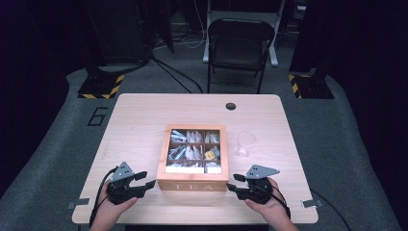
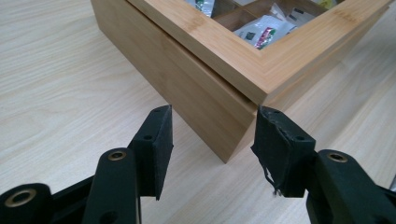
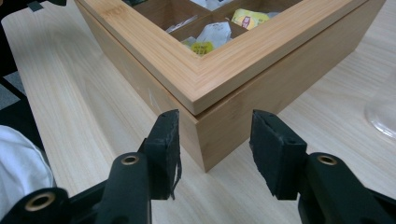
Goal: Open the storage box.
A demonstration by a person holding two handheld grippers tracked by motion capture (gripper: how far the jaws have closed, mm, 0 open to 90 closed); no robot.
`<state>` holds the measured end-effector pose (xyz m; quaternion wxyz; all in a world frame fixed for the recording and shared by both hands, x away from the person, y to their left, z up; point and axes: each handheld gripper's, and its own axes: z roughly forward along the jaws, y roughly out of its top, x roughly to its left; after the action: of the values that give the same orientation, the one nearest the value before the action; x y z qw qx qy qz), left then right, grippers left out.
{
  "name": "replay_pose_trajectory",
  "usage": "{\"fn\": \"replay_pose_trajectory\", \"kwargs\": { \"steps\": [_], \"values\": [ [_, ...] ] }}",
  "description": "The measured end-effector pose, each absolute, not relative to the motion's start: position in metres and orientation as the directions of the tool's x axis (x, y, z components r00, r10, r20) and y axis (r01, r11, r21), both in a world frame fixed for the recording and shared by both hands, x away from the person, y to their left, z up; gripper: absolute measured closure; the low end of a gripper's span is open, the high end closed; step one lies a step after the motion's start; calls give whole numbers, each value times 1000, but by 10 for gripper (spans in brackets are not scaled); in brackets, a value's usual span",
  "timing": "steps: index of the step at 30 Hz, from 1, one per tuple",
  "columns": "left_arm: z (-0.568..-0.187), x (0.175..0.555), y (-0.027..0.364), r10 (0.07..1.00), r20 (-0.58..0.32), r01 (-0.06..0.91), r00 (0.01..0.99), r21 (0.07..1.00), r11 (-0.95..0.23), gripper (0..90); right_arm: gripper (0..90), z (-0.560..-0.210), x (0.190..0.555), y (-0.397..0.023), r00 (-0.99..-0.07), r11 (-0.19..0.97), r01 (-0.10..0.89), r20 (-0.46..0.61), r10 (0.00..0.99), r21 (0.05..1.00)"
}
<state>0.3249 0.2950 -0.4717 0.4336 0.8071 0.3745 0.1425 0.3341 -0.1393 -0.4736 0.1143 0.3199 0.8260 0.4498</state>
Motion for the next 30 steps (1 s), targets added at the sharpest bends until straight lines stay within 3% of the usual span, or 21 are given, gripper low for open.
{"fn": "replay_pose_trajectory", "kwargs": {
  "steps": [30],
  "values": [
    [-471, 330, 267, 685, -49, 438, 727, 801, -408, 568, 599, -472, 339, -124, -789, 431, 397, 61, 612, 810]
  ]
}}
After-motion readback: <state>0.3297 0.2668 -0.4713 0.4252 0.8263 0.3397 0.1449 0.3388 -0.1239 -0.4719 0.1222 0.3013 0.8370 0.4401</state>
